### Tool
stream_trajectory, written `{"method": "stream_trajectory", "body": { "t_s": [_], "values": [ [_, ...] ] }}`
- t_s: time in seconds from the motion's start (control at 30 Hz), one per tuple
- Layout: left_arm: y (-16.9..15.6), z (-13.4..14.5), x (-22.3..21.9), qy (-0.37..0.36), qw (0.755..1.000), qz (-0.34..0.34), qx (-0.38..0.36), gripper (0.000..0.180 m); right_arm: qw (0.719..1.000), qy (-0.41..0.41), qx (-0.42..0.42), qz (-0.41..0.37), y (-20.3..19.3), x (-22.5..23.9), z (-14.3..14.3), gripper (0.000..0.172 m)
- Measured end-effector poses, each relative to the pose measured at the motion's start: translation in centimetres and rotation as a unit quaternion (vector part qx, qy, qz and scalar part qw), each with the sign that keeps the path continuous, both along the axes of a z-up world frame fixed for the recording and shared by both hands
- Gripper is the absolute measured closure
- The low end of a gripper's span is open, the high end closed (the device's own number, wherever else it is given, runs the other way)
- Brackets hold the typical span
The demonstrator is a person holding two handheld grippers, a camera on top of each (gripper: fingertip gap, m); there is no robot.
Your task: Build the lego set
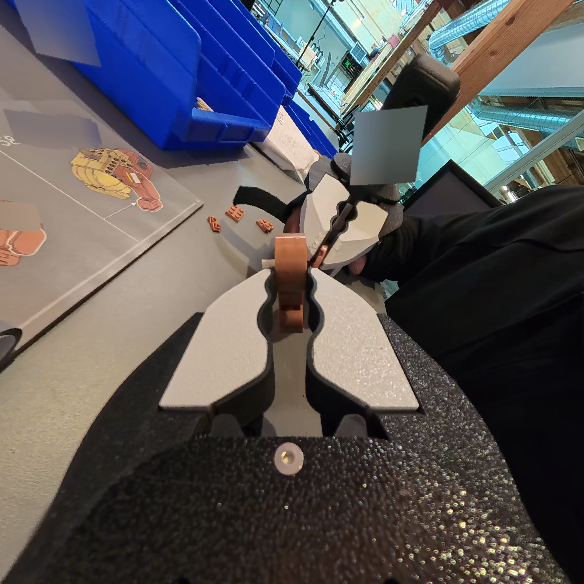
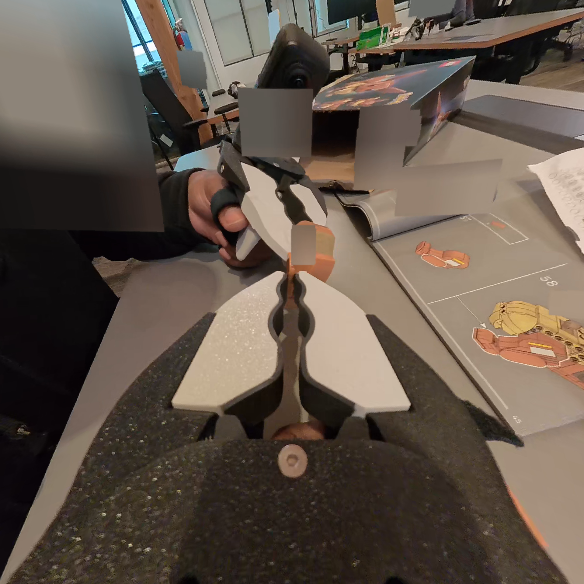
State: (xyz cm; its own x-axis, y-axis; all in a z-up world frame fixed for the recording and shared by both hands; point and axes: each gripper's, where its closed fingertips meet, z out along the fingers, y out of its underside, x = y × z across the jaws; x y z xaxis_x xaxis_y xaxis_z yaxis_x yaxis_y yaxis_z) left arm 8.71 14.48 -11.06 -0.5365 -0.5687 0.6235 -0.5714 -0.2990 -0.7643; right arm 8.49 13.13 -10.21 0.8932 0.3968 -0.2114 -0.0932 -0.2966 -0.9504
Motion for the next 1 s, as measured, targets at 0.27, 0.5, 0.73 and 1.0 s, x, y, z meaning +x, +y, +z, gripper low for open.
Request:
{"method": "stream_trajectory", "body": {
  "t_s": [0.27, 0.5, 0.73, 1.0],
  "values": [
    [0.1, 0.0, 0.2, 0.016, 1.0, 0.01, -0.02, 0.164, 0.998, 0.006, -0.021, -0.056, 0.5, 0.7, -0.1, 0.166],
    [0.2, -0.2, 0.3, 0.026, 0.999, 0.019, -0.025, 0.164, 0.996, 0.002, -0.036, -0.087, 0.7, 1.0, -0.4, 0.165],
    [0.3, -0.2, 0.3, 0.026, 0.999, 0.019, -0.027, 0.164, 0.993, -0.022, -0.039, -0.109, 0.8, 1.1, -0.5, 0.164],
    [0.2, -0.2, 0.3, 0.026, 0.999, 0.019, -0.027, 0.164, 0.99, -0.029, -0.049, -0.127, 1.0, 1.4, -0.9, 0.145]
  ]
}}
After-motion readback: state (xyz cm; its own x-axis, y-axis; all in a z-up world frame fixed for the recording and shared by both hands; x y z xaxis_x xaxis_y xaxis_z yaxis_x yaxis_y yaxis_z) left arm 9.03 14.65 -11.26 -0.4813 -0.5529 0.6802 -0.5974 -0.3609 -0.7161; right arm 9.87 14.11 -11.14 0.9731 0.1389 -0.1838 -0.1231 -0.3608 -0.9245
